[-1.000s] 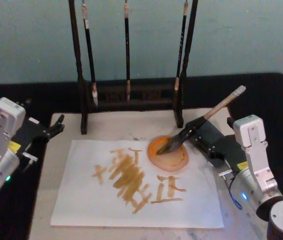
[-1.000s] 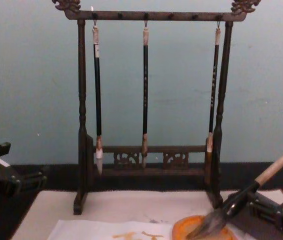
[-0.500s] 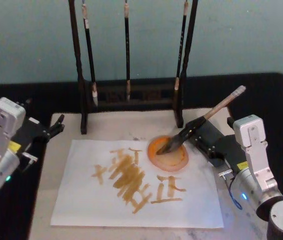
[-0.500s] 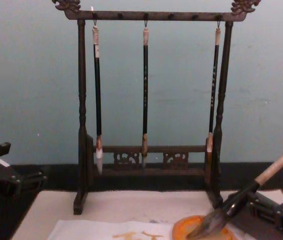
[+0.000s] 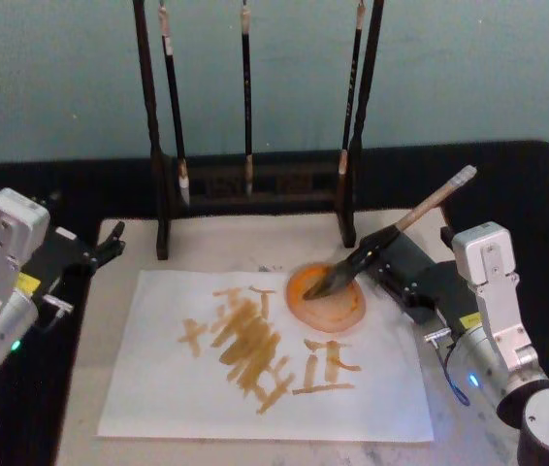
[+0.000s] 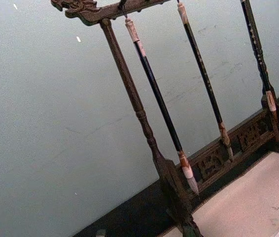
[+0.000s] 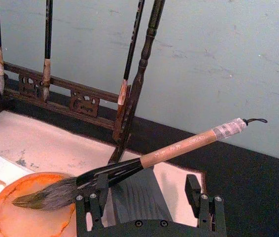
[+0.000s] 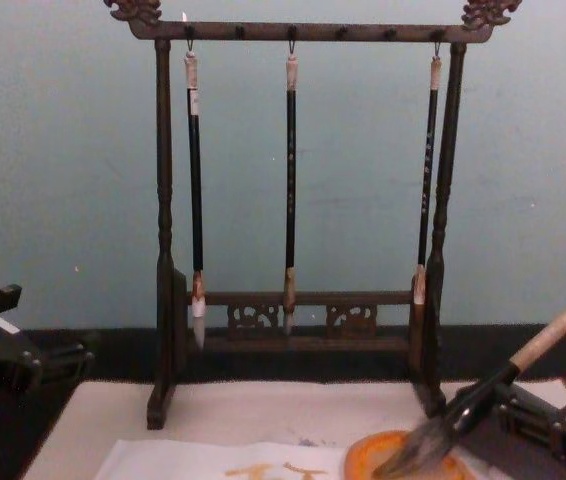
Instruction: Pick up the brush from the inkstone, write on the paper, then place the brush back to its original position.
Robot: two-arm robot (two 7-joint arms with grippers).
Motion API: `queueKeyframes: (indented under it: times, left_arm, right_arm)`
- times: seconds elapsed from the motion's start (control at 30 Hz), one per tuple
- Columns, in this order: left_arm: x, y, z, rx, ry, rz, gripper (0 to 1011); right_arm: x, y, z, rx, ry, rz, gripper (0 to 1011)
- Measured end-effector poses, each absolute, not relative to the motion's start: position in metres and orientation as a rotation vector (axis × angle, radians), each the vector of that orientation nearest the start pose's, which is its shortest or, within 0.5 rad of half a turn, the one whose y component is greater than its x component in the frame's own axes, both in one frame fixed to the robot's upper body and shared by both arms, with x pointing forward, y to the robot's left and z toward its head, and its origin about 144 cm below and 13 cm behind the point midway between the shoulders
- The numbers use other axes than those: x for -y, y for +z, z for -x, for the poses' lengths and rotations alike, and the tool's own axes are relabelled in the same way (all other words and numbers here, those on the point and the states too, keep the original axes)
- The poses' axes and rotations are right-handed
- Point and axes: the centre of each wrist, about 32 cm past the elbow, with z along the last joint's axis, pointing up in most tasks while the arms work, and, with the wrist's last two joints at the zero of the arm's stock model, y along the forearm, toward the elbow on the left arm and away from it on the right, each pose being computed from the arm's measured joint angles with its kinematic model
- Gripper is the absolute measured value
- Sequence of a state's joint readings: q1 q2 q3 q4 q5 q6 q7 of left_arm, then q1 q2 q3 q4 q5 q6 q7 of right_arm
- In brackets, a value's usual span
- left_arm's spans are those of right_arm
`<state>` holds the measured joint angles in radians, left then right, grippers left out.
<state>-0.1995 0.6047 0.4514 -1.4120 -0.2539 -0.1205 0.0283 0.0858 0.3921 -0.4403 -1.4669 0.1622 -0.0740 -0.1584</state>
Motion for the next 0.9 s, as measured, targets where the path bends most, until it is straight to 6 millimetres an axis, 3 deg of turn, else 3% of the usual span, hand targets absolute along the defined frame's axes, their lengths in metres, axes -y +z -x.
queueKeyframes:
  times: [0.9]
  left_arm:
    - [-0.3097, 1.1398, -0.4886, 0.285, 1.248, -0.304, 1010]
  right_arm:
    - [0.2256, 1.1085, -0.4554, 0.161, -1.325, 0.225, 1000]
